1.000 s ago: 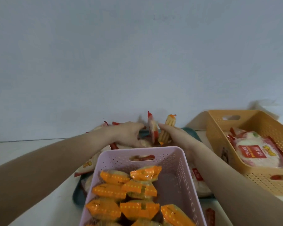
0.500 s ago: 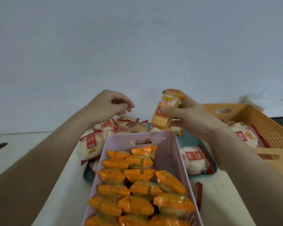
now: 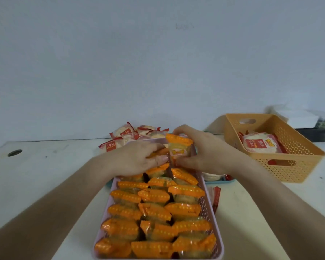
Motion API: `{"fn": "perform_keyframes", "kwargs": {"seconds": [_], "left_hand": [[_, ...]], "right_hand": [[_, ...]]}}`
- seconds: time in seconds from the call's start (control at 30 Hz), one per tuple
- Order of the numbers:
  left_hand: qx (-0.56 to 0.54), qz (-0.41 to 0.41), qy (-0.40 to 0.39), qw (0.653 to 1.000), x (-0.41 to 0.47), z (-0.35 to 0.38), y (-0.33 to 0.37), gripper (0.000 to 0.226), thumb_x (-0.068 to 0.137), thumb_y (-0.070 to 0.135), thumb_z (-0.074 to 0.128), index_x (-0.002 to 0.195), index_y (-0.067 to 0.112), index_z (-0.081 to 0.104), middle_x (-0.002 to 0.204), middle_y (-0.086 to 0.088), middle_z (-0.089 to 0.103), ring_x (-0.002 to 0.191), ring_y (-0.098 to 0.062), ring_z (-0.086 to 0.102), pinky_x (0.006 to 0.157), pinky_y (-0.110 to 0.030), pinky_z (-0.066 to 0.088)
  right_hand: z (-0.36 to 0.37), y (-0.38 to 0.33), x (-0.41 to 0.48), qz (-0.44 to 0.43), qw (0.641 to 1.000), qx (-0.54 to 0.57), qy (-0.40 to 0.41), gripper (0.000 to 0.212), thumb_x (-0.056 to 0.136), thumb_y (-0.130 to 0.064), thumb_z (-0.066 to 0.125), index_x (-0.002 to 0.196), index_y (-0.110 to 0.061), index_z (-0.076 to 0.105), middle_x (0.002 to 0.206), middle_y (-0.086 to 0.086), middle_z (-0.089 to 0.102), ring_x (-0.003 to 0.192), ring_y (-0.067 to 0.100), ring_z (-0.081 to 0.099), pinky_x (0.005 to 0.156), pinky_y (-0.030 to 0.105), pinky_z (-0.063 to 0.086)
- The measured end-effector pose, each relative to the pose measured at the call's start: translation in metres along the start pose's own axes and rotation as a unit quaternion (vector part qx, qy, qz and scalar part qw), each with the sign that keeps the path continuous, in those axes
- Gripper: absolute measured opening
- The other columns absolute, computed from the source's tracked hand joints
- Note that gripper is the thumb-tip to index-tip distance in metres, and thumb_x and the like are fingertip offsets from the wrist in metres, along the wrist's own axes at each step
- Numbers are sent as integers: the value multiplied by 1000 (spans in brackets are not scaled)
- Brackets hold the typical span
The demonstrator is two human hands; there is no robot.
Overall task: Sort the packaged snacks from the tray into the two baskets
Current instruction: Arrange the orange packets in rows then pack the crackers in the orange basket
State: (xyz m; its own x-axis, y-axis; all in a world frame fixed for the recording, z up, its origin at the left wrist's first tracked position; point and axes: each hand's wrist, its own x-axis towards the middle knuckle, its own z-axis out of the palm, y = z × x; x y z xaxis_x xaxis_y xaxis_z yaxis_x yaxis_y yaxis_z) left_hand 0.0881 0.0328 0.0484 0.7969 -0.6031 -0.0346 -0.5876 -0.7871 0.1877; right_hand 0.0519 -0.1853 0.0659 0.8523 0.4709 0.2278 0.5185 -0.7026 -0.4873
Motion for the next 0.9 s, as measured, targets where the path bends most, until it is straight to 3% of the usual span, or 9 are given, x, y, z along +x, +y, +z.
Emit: {"fn": "perform_keyframes", "kwargs": {"seconds": [0.13, 0.27, 0.4, 0.5, 0.63, 0.7, 0.77, 0.83, 0.9], "left_hand": [[38, -10, -17, 999, -1, 0, 3, 76, 81, 79, 14, 144, 40, 34, 145, 12, 43, 131, -13, 39, 109, -44, 33], [-83, -21, 61, 994, -14, -7, 9, 61, 89, 70, 35, 144, 43, 34, 146, 17, 44, 131, -5, 41, 108, -39, 38], [-32, -70, 171, 982, -40, -7, 7, 31, 94, 45, 51, 123, 38, 59, 125, 15, 58, 115, -5, 48, 97, -33, 43], [-41, -77, 183, 979, -61, 1, 6, 27, 97, 34, 50, 121, 31, 62, 116, 14, 60, 107, -3, 50, 89, -24, 43], [-75, -114, 226, 964, -79, 6, 8, 38, 100, 28, 47, 137, 27, 48, 136, 13, 48, 126, -4, 41, 103, -17, 32], [-123, -196, 234, 944, -87, 7, 11, 45, 97, 40, 46, 141, 33, 40, 136, 9, 51, 124, -14, 50, 102, -33, 42], [-209, -240, 170, 933, -95, 9, 13, 39, 95, 48, 44, 134, 40, 42, 125, 10, 61, 107, -18, 63, 92, -41, 52], [-297, -231, 123, 918, -102, 14, 20, 25, 98, 43, 43, 123, 44, 47, 110, 12, 70, 91, -12, 70, 74, -34, 58], [-299, -216, 129, 921, -106, 19, 27, 24, 101, 39, 40, 120, 46, 53, 97, 16, 71, 81, -5, 70, 62, -23, 54]], "right_hand": [[-2, -3, -4, -12, 998, -7, -57, 40, 88, -50, 61, 123, -44, 42, 112, -16, 61, 100, 6, 58, 88, 31, 47], [-4, -7, -7, -19, 990, -93, -104, 58, 84, -64, 54, 135, -42, 40, 127, -15, 56, 111, 8, 53, 99, 40, 43], [-9, -14, -6, 4, 972, -148, -180, 51, 89, -54, 56, 135, -38, 42, 121, -16, 52, 100, 4, 45, 86, 27, 38], [-14, -19, -3, 15, 962, -146, -229, 45, 91, -46, 58, 133, -36, 44, 116, -16, 50, 100, 6, 51, 72, 18, 40], [-11, -20, -2, -18, 956, -151, -250, 34, 95, -37, 54, 129, -31, 50, 123, -11, 54, 108, 11, 53, 85, 24, 46], [-8, -18, -5, -33, 968, -120, -216, 30, 96, -35, 53, 126, -30, 54, 118, -15, 53, 108, 7, 52, 84, 18, 43], [-4, -13, -9, -35, 990, -53, -127, 29, 95, -34, 56, 124, -30, 58, 115, -18, 51, 104, 2, 50, 78, 10, 40], [4, -5, -12, -29, 999, -16, 12, 31, 92, -37, 58, 122, -28, 59, 117, -9, 57, 106, 8, 53, 84, 19, 44], [11, -1, -16, 49, 993, -32, 105, 34, 95, -38, 51, 127, -27, 53, 118, 3, 59, 106, 19, 57, 89, 33, 47]]}}
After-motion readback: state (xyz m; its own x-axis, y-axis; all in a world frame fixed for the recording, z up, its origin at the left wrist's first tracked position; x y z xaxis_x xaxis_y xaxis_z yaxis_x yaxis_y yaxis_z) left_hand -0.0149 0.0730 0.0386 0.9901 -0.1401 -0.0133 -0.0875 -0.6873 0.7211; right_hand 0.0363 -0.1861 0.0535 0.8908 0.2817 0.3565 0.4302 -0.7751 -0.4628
